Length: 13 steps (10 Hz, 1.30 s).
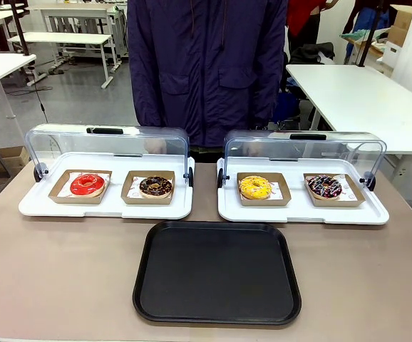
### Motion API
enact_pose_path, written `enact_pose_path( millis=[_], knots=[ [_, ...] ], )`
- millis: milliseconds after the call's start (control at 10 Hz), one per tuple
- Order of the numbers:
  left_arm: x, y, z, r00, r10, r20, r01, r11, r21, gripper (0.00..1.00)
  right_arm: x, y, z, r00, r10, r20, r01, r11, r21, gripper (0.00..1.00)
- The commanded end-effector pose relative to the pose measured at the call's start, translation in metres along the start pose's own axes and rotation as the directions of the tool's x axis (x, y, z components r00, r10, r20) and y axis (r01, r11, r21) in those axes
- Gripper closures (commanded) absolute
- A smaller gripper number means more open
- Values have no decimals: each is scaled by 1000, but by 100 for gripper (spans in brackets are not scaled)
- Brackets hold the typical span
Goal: Move the first donut from the left to the tray.
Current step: Pick up the Paper togo box containing the Donut indicated by the person and place it on the Handle tray.
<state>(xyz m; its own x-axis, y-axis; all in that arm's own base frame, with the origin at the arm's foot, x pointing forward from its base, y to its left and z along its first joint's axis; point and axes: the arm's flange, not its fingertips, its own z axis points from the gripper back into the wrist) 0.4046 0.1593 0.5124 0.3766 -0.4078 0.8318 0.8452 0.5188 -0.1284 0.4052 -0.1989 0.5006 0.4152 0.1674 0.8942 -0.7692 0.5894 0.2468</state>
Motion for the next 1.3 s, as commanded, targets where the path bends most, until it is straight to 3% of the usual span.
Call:
enact_pose_path(
  millis=[0, 1200],
  knots=[
    [0, 0, 1, 1000, -11, 7, 11, 1000, -8, 0, 0, 2, -2, 1000, 11, 18, -11, 1000, 1, 0],
    [0, 0, 1, 1000, -11, 7, 11, 1000, -8, 0, 0, 2, -2, 1000, 11, 18, -11, 1000, 1, 0]
  ],
)
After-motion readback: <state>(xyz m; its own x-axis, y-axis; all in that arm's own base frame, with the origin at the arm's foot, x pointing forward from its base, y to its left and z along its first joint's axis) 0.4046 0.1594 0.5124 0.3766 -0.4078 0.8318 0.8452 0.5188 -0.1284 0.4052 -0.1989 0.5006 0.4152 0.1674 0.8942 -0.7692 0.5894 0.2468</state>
